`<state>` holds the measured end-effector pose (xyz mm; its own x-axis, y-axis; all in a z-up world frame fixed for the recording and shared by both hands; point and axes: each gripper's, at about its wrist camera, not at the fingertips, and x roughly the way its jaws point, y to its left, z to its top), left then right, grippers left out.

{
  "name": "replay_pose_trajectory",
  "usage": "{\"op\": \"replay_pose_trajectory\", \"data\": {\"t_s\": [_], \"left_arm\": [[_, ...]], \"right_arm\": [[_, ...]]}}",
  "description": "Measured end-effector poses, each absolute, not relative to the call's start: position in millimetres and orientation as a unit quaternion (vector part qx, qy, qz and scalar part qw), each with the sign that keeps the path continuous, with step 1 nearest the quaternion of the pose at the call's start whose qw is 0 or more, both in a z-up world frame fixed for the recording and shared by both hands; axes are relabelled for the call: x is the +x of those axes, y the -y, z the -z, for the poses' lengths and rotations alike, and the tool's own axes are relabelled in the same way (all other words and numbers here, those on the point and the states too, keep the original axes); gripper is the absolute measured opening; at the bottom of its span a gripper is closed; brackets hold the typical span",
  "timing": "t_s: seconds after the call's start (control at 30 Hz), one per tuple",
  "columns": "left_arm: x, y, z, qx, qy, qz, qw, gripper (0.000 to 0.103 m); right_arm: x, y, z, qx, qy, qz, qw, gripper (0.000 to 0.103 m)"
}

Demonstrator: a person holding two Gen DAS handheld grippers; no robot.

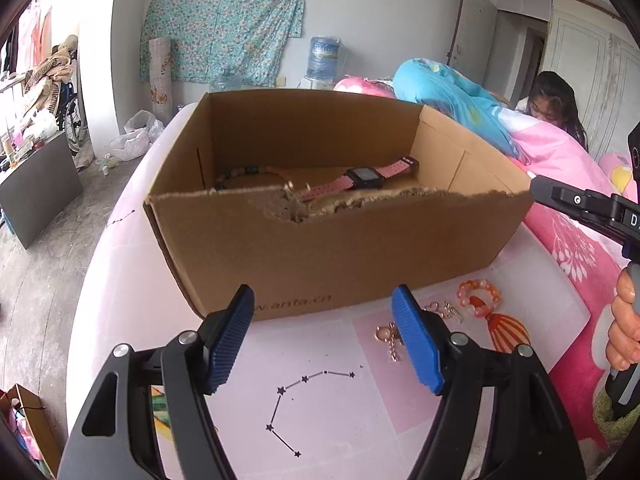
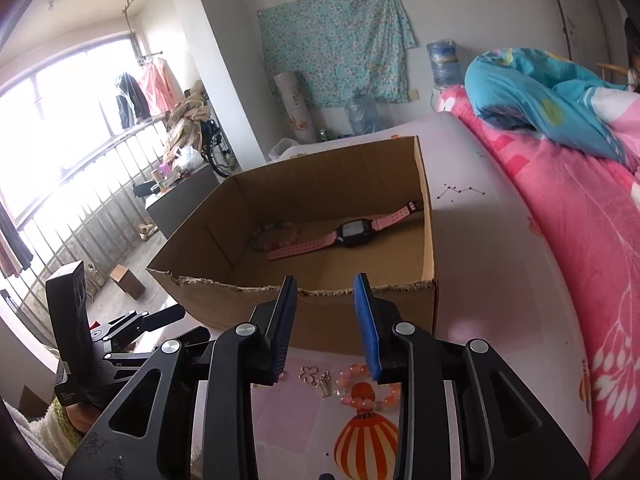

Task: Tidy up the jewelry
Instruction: 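Withdraw the left tool from the box back over the table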

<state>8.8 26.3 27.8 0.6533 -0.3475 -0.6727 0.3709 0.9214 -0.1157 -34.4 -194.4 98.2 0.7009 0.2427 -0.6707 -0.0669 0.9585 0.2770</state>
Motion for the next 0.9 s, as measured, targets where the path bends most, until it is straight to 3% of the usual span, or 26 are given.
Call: {"op": "replay_pose_trajectory", "data": {"t_s": [0.07, 0.17, 0.3, 0.57, 0.67, 0.77, 0.8, 0.9], "left_arm": [[2, -22, -18, 0.025, -0.383, 0.204, 0.901, 0.069], [-8, -16, -2, 0.052, -0.409, 0.198, 0.889, 0.069], [-11, -12, 16, 0.087, -0.429, 0.179, 0.881, 0.070], [-1, -12, 22, 0.078, -0.427, 0.149, 0.888, 0.087], [1, -15, 26, 0.070, -0.426, 0.135, 0.892, 0.098], [3, -16, 25, 0.074, -0.428, 0.137, 0.890, 0.098], [4, -20, 23, 0.075, -0.429, 0.138, 0.889, 0.098], [6, -20, 22, 0.076, -0.433, 0.138, 0.888, 0.098]], "right_arm": [[-45, 195, -88, 0.106, -0.404, -0.068, 0.906, 0.044], [-54, 196, -72, 0.104, -0.440, -0.056, 0.890, 0.045], [-25, 181, -74, 0.103, -0.444, -0.087, 0.886, 0.035], [3, 192, -89, 0.132, -0.411, -0.074, 0.899, 0.033], [-23, 192, -79, 0.075, -0.435, -0.036, 0.896, 0.045], [-48, 184, -62, 0.026, -0.467, -0.017, 0.884, 0.056], [-54, 181, -55, 0.016, -0.478, -0.018, 0.878, 0.064], [-57, 173, -33, -0.002, -0.510, -0.008, 0.860, 0.068]]}}
